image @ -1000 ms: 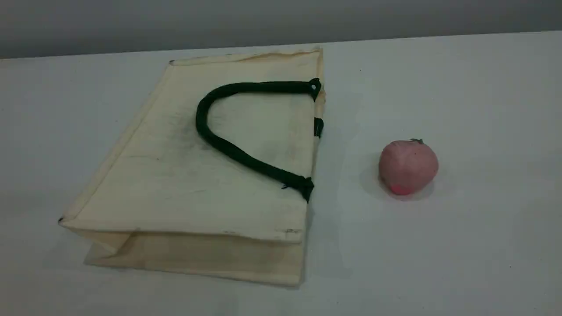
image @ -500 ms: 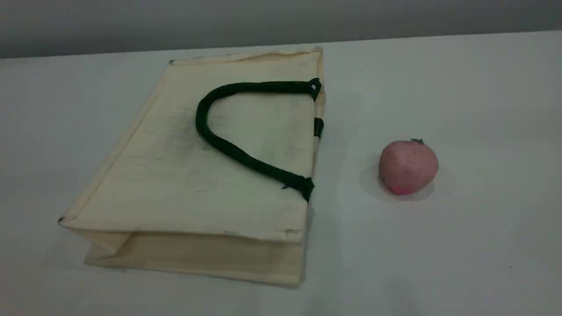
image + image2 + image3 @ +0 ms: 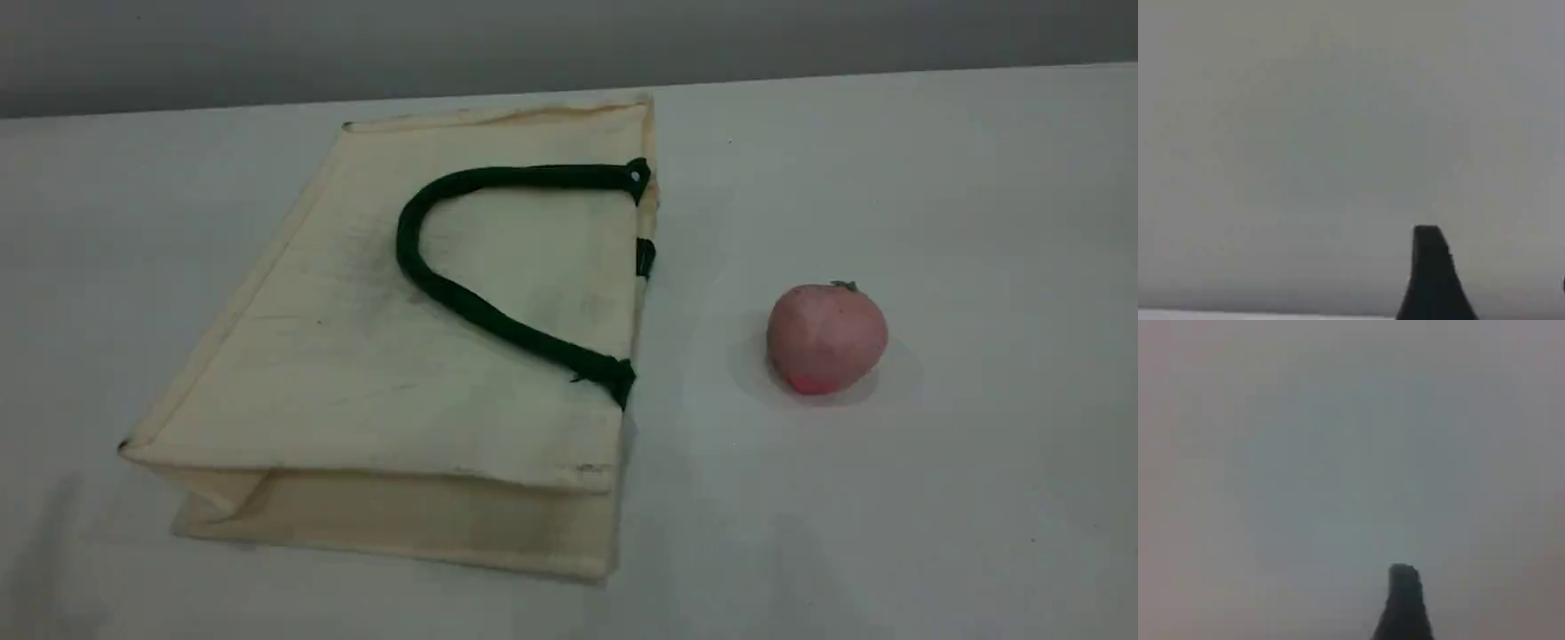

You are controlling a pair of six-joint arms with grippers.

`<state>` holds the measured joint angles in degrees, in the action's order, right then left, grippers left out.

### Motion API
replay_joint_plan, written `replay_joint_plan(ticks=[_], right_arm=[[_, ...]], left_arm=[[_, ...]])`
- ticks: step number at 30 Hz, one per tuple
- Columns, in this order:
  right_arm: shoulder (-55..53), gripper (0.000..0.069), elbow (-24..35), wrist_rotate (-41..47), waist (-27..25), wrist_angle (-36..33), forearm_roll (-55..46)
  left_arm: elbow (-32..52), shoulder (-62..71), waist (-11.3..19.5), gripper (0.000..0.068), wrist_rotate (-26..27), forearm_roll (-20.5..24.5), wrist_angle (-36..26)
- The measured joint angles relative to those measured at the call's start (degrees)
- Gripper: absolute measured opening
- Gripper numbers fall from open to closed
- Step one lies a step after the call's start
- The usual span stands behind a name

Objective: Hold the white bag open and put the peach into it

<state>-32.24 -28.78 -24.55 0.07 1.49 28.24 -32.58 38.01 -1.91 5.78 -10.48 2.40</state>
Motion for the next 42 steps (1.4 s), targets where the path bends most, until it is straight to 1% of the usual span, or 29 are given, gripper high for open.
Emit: replay_joint_plan(ticks=[1,2,6,9,12,14,15,18,23,25,29,32,35,42], right_arm=[[-2.14,0.0493,-1.03,0.0,0.0,0.44,0.0],[-2.14,0.0493,-1.03,0.0,0.0,0.44,0.0],[-5.84,0.0493,-1.09,0.22,0.0,3.41,0.89],[-7.47,0.0493,-1.09,0.53,0.0,6.89,2.57],[-7.97,0.0493,-1.09,0.52,0.0,8.92,4.4],[-8.46,0.0493,-1.09,0.52,0.0,8.98,4.49],[-8.97,0.0493,-1.43,0.52,0.0,8.37,4.49],[-11.44,0.0493,-3.76,-0.52,0.0,6.12,4.49],[-17.64,0.0493,-9.97,-1.78,0.0,0.04,4.38],[-20.55,0.0493,-12.31,-2.52,0.0,-1.49,4.38],[-25.68,0.0493,-15.19,-3.63,0.0,-3.83,4.36],[-28.86,0.0493,-15.89,-5.85,0.0,-4.38,4.36],[-31.66,0.0493,-15.89,-7.39,0.0,-4.38,4.36],[-36.19,0.0493,-16.31,-10.86,0.0,-5.03,4.36]], left_arm=[[-1.82,4.9,0.0,0.0414,0.0,0.0,3.01],[-1.82,4.9,0.0,0.0414,0.0,0.0,3.01],[-2.05,13.52,0.0,0.0409,-0.27,0.0,11.02],[-2.05,17.65,0.0,0.0399,-0.27,0.0,17.87],[-2.0,18.65,0.0,0.0395,-0.27,0.0,21.61],[-2.0,18.46,0.0,0.0395,-0.27,0.0,22.49],[-2.05,18.47,0.0,0.0395,-0.27,0.0,21.9],[-4.41,19.36,0.0,0.0395,-0.27,0.42,17.36],[-12.68,23.28,0.0,0.0395,-0.14,4.58,4.55],[-16.23,25.48,-0.06,0.0395,-0.14,4.58,-0.57],[-22.51,30.48,-0.12,0.0395,-0.01,4.52,-8.81],[-26.1,34.85,-1.5,0.0395,-0.02,4.47,-14.11],[-29.23,39.65,-3.82,0.0394,-0.02,4.47,-16.08],[-34.09,51.46,-9.34,0.036,-0.02,4.47,-16.31]])
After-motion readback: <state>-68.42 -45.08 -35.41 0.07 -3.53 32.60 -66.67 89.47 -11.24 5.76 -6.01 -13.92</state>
